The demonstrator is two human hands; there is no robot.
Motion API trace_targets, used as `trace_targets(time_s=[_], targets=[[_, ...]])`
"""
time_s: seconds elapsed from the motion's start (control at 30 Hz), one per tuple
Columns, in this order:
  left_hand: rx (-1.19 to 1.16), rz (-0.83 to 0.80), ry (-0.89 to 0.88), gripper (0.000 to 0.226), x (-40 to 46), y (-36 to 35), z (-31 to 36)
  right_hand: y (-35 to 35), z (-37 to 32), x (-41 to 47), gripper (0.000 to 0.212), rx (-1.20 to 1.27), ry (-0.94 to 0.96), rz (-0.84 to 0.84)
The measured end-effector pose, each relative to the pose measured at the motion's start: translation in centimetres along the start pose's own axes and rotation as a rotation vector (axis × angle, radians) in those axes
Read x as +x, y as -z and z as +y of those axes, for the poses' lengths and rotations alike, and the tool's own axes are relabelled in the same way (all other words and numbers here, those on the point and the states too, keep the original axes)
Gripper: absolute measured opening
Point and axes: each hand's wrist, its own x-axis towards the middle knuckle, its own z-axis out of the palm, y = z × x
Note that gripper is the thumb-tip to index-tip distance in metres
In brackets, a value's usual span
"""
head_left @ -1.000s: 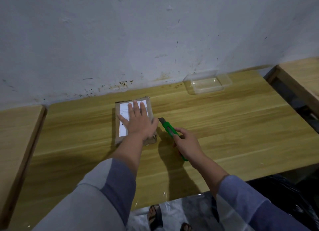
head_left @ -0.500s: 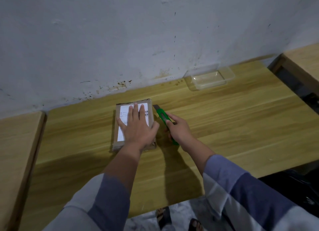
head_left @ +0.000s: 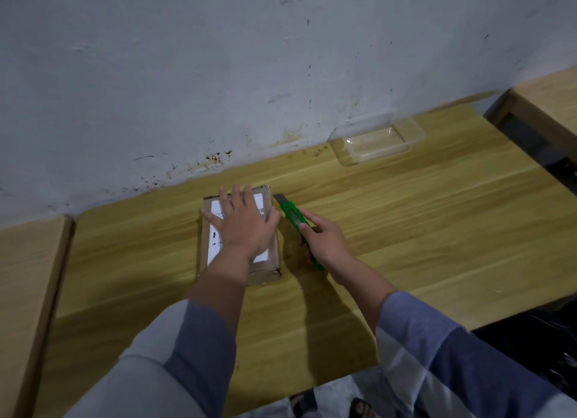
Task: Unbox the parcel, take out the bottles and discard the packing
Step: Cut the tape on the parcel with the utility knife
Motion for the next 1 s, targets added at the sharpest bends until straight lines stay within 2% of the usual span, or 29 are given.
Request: trace_targets(time_s=[0.2, 0.57, 0.7, 1.0], targets=[[-0.034, 0.043, -0.002, 0.073, 0.1, -0.1, 0.4, -0.3, -0.2, 0.3, 0.040, 0.016, 0.022, -0.005], [-0.001, 0.034, -0.012, 0.071, -0.1, -0.5, -0.3, -0.2, -0.6, 0.5, 0.039, 0.121, -0.074, -0.055], [-0.039, 0.027, -0.016, 0.061, -0.1, -0.6, -0.5, -0.1, -0.6, 0.2, 0.039, 0.152, -0.083, -0.075], [-0.037, 0.033, -0.002, 0.057, -0.3, -0.6, -0.2, -0.2, -1.4, 0.6, 0.039, 0.020, -0.048, -0.081]])
